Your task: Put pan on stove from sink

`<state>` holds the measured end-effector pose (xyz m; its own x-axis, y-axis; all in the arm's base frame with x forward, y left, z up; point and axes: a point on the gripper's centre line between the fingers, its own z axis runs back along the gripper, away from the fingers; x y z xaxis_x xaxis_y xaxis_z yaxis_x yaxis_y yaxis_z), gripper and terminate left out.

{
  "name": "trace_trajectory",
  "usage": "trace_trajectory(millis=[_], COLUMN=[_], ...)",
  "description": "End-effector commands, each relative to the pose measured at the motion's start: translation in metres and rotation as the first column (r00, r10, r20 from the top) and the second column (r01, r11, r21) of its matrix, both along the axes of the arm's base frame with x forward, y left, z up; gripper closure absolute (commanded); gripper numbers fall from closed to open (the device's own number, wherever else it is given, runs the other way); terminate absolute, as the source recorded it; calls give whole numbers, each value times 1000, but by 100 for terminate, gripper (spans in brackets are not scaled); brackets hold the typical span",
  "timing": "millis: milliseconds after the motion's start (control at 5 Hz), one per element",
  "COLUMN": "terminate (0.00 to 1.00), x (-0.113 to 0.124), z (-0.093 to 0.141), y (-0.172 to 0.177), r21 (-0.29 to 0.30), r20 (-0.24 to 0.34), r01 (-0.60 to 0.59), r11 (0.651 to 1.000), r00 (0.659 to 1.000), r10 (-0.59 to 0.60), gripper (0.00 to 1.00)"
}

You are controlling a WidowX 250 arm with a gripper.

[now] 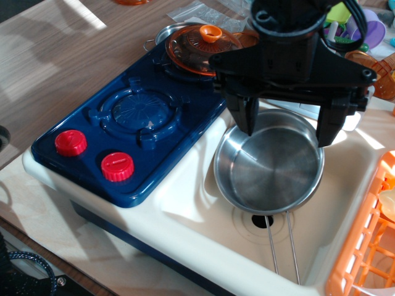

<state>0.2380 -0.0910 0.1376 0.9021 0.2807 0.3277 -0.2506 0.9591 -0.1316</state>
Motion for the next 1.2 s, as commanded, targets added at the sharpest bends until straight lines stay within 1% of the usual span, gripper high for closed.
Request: trace_trajectory(millis=[0, 200, 400, 600, 800, 1000], terminate=[0, 0, 0, 0, 0, 0], x=[15, 23, 30, 39, 44, 42], z=[-13, -24, -29, -39, -46, -42], y=[-5, -2, -3, -4, -2, -3], r21=[-27, -35, -53, -42, -32, -25], r20=[92, 124, 147, 182, 179, 170], r01=[4, 12, 10, 7, 5, -1], r11=[1000, 999, 999, 999, 999, 1000], r00=[996, 992, 989, 983, 984, 985], r10=[-2, -8, -2, 0, 1, 5], gripper=[0, 0, 0, 0, 100, 100])
